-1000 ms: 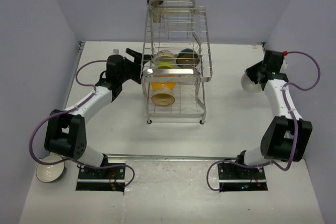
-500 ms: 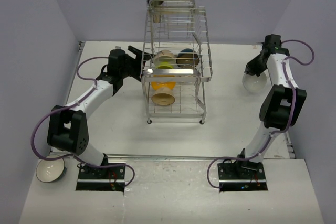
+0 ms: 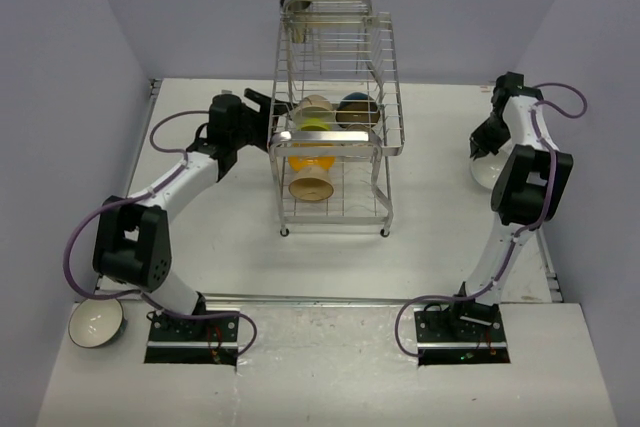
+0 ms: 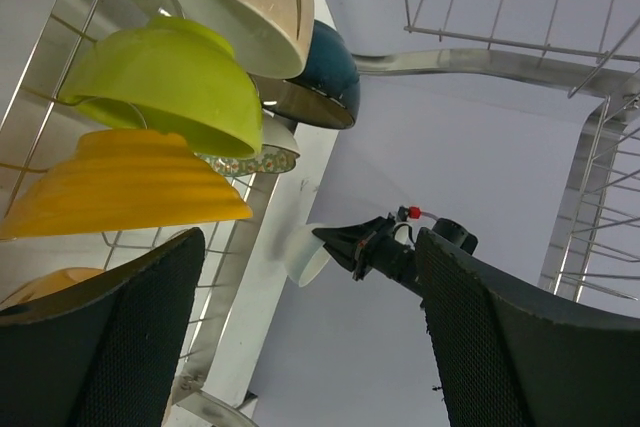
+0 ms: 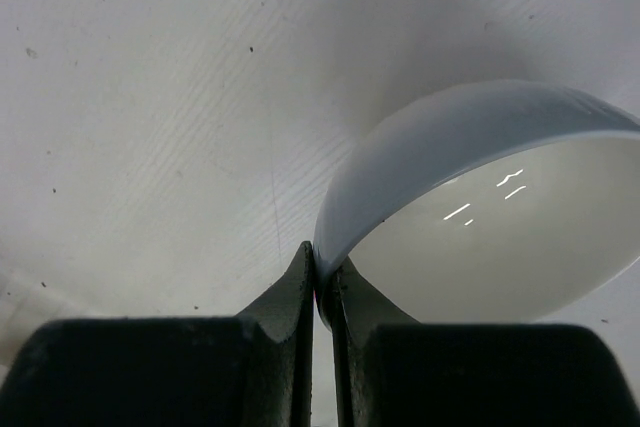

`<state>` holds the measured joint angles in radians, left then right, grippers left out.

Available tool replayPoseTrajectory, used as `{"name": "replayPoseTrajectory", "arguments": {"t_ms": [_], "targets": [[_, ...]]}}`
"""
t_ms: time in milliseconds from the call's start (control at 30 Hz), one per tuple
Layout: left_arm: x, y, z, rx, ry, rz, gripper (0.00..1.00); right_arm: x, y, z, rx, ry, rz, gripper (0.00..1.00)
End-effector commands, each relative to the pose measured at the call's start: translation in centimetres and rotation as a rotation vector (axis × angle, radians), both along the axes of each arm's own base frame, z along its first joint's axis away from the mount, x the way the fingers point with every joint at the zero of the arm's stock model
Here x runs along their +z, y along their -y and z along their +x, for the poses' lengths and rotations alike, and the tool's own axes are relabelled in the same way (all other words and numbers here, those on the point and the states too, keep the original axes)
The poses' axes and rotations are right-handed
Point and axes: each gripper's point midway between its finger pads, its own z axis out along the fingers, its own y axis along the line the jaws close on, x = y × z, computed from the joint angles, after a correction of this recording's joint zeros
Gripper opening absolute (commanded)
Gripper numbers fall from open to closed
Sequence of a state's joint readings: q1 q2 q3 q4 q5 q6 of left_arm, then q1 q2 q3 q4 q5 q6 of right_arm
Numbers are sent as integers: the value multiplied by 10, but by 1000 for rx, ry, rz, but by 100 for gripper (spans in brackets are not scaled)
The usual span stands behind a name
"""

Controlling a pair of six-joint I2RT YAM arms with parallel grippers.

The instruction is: Unload the bowls from the dish rack

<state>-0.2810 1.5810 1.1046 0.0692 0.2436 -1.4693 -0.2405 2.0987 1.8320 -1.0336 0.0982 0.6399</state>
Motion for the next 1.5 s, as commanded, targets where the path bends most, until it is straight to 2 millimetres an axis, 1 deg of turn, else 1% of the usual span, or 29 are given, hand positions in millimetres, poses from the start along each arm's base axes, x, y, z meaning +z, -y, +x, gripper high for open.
{"name": "replayPoseTrajectory", "arguments": {"t_ms": [0,233,333,433,500,533,600,633,667,700,733,767,800,833,900,933,1000,1033,1133,1167,1200,1267,1300,1367,1400,1467], "targets": [[24,12,8,-5,48,-64,85,11,23,4,19,-13,-84,0],[27,24,8,-11,36,-94,81,-4,24,10,60,-40,-75,0],[20,31,5,-9,0,-110,80,-8,24,11,70,-34,-76,1],[14,36,1,14,-23,-120,79,-8,26,12,79,-32,-84,12],[16,37,1,26,-16,-115,78,-8,25,14,88,-26,-80,16],[17,37,1,31,-14,-115,77,-5,25,14,88,-17,-82,19],[15,37,-1,54,-14,-109,76,-5,22,12,85,6,-74,34],[12,36,-3,61,-20,-104,76,8,21,14,84,44,-81,41],[12,35,-4,67,-22,-106,76,12,20,14,85,62,-76,50],[11,32,-5,82,-23,-102,76,14,18,14,89,79,-71,53],[10,28,-8,98,-25,-104,76,24,17,14,94,102,-75,55],[9,26,-10,107,-26,-100,76,30,17,14,96,117,-78,56],[8,21,-13,126,-28,-91,75,32,15,13,104,127,-76,58],[8,19,-15,135,-30,-86,75,42,15,13,107,150,-83,59],[5,15,-20,150,-40,-76,74,50,13,12,109,171,-78,60],[5,15,-22,153,-41,-72,73,60,11,12,111,199,-78,60],[4,16,-27,162,-50,-74,73,68,3,12,114,226,-50,60],[4,14,-27,186,-48,-71,73,78,-1,12,121,250,-46,60],[3,15,-27,202,-51,-73,70,89,-13,13,145,284,-43,60],[2,17,-27,211,-56,-80,67,96,-16,12,150,302,-44,60],[0,20,-26,215,-59,-85,65,98,-17,11,150,304,-47,60],[0,26,-26,222,-61,-100,64,109,-23,8,148,337,-46,60],[-3,28,-25,224,-66,-97,62,113,-25,6,149,348,-46,60],[-5,33,-25,233,-72,-99,61,121,-30,5,157,380,-38,60],[-7,34,-25,239,-75,-97,61,131,-32,3,161,404,-44,60],[-12,36,-27,250,-89,-98,60,139,-36,2,177,420,-49,60]]}}
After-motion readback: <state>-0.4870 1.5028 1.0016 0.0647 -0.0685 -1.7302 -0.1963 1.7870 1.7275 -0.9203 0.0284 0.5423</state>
